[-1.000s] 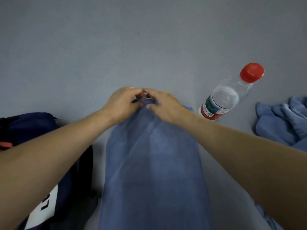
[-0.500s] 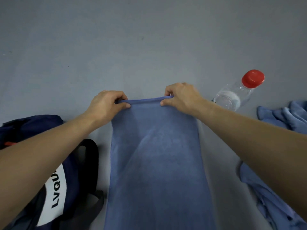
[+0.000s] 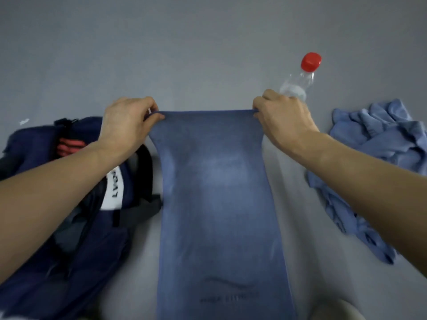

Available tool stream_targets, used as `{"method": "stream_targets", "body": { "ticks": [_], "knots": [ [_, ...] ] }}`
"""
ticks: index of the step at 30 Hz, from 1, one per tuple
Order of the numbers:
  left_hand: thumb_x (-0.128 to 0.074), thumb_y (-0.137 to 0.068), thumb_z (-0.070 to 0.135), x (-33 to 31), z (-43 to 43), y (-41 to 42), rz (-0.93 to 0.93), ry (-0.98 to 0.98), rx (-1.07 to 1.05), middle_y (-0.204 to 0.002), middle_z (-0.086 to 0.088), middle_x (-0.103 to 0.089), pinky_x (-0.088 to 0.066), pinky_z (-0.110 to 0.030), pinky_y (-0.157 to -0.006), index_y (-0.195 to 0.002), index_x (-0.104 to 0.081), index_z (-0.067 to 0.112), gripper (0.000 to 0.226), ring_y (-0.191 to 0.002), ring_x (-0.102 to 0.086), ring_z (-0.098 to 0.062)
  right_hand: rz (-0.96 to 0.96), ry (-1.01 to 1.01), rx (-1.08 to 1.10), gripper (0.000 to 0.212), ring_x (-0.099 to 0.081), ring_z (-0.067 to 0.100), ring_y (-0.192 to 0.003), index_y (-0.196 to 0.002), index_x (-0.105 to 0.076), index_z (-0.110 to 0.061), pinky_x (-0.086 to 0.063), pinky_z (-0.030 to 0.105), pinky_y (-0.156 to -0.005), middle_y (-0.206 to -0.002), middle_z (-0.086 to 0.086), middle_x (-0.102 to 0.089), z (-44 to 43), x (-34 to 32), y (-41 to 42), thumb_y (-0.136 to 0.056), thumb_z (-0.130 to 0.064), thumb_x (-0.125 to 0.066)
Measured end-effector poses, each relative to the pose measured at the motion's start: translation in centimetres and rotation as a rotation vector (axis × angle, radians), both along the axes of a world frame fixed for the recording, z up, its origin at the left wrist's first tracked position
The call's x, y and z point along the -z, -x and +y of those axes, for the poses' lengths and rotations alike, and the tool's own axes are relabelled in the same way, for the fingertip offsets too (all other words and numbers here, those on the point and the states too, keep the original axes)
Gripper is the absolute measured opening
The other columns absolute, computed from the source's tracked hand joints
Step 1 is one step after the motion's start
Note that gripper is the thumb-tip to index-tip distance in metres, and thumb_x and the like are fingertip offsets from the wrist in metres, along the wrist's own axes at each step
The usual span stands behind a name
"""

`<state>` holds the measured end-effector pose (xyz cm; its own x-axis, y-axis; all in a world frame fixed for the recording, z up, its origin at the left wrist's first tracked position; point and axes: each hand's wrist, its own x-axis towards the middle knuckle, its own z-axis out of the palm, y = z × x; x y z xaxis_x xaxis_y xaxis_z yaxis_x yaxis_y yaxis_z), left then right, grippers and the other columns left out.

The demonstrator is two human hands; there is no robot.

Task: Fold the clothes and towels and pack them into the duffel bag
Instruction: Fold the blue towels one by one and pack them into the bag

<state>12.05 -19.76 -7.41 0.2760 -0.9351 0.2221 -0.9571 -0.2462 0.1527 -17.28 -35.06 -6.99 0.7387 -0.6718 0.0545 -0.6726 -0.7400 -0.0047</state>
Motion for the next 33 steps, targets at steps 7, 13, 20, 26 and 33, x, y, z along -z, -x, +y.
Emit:
{"method": "stream_targets", "body": {
  "ticks": [7,13,20,26,33],
  "knots": [
    [-0.062,-0.095,0.023,-1.4,14.7,8.8,0.101,-0.029,0.132,-0.095,-0.008,-0.060,-0.048,-0.043,-0.068,-0.102,-0.063,0.013,0.012,-0.085,-0.059,-0.031,-0.174,-0.295,0.032,0.011,-0.062,0.037,-0.079,-0.098,-0.061,-0.014,-0.049,0.044,-0.069,-0.088,0.009,-0.066,13.2,-2.4,12.2,-0.098,-0.017,-0.051],
    [-0.052,-0.095,0.029,2.9,27.1,14.3,0.132,-0.220,0.232,-0.082,-0.005,-0.058,-0.048,-0.041,-0.061,-0.090,-0.069,0.015,0.023,-0.065,-0.058,-0.031,-0.019,-0.388,-0.219,0.016,-0.065,0.028,-0.066,-0.092,-0.064,-0.020,-0.052,0.033,-0.052,-0.083,0.002,-0.063,21.9,1.3,19.6,-0.078,-0.012,-0.064],
    [-0.049,-0.089,0.035,7.1,32.1,15.9,0.063,-0.325,0.437,-0.075,0.002,-0.061,-0.049,-0.033,-0.055,-0.079,-0.070,0.022,0.026,-0.061,-0.059,-0.023,0.267,-0.606,-0.217,0.019,-0.063,0.015,-0.093,-0.096,-0.067,-0.033,-0.053,0.031,-0.066,-0.097,-0.011,-0.063,27.5,6.2,20.3,-0.079,-0.024,-0.068],
    [-0.046,-0.091,0.065,9.2,31.8,17.0,0.143,-0.556,0.487,-0.074,0.019,-0.060,-0.046,-0.025,-0.065,-0.086,-0.066,0.037,0.035,-0.072,-0.056,-0.006,0.378,-0.556,-0.279,0.031,-0.060,0.023,-0.075,-0.072,-0.070,-0.027,-0.053,0.036,-0.066,-0.074,-0.004,-0.062,26.8,8.4,19.2,-0.080,-0.050,-0.051],
    [-0.038,-0.096,0.023,10.5,20.3,17.1,0.222,-0.223,0.215,-0.129,-0.010,-0.064,-0.053,-0.040,-0.100,-0.133,-0.062,0.008,0.046,-0.117,-0.063,-0.030,0.020,-0.449,-0.114,0.062,-0.055,0.037,-0.128,-0.137,-0.058,-0.011,-0.048,0.045,-0.103,-0.141,0.013,-0.056,22.3,9.8,10.8,-0.097,-0.052,-0.037]
  ]
}}
